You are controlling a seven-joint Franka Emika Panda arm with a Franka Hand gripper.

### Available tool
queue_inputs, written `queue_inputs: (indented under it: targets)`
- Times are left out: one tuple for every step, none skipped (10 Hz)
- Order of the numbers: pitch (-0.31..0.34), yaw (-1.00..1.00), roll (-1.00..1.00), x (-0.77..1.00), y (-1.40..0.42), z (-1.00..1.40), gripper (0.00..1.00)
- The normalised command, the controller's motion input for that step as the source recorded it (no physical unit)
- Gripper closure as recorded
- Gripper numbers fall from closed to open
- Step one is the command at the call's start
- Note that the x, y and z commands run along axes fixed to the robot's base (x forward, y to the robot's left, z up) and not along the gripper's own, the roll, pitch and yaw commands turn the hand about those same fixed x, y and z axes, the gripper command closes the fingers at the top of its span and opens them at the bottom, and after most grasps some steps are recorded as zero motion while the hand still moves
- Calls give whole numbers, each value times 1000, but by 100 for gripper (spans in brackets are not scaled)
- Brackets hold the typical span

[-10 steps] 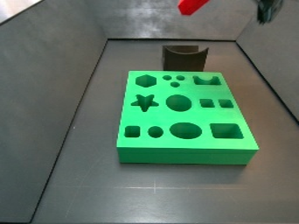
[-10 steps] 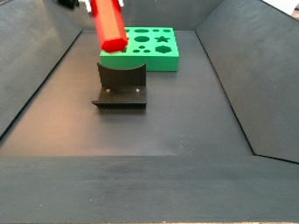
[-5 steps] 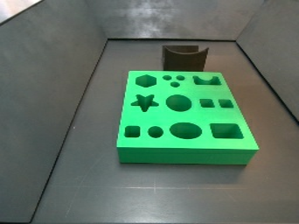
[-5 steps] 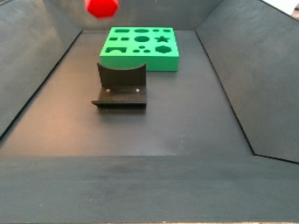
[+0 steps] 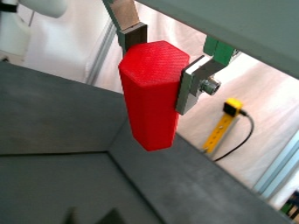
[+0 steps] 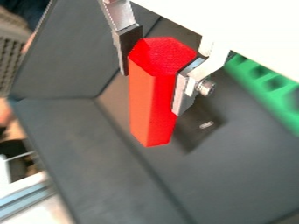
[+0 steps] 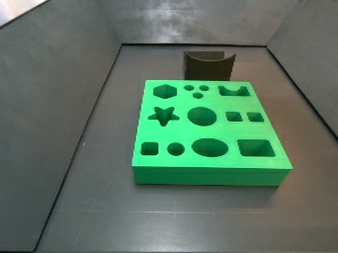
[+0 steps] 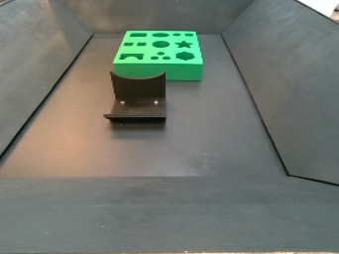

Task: Pick up the hexagon object. Move up. Place the hexagon object on the fixture. Regrasp the hexagon object. Move to above the board. Insert the hexagon object.
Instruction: Move to above the board.

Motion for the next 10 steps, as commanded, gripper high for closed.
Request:
queue_inputs:
  targets:
    - [-192,-172,-1000,-739,-1000,178,100]
    - [-202,-187,-1000,-761,-1000,186,100]
    - [-207,-199,-1000,-788,-1000,189,100]
    - [-202,-211,-1000,-836,-1000,185,100]
    - [-202,-218,-1000,-873,-1000,194,100]
    - [-206,-224,-1000,-711,-750,145,100]
    - [-200,-223,-1000,-415,-358,65,100]
    - [-181,-217,-1000,-261,-184,36,100]
    - [-175,-217,-1000,-196,-121,29,100]
    - [-126,-145,-715,-127,-55,11,100]
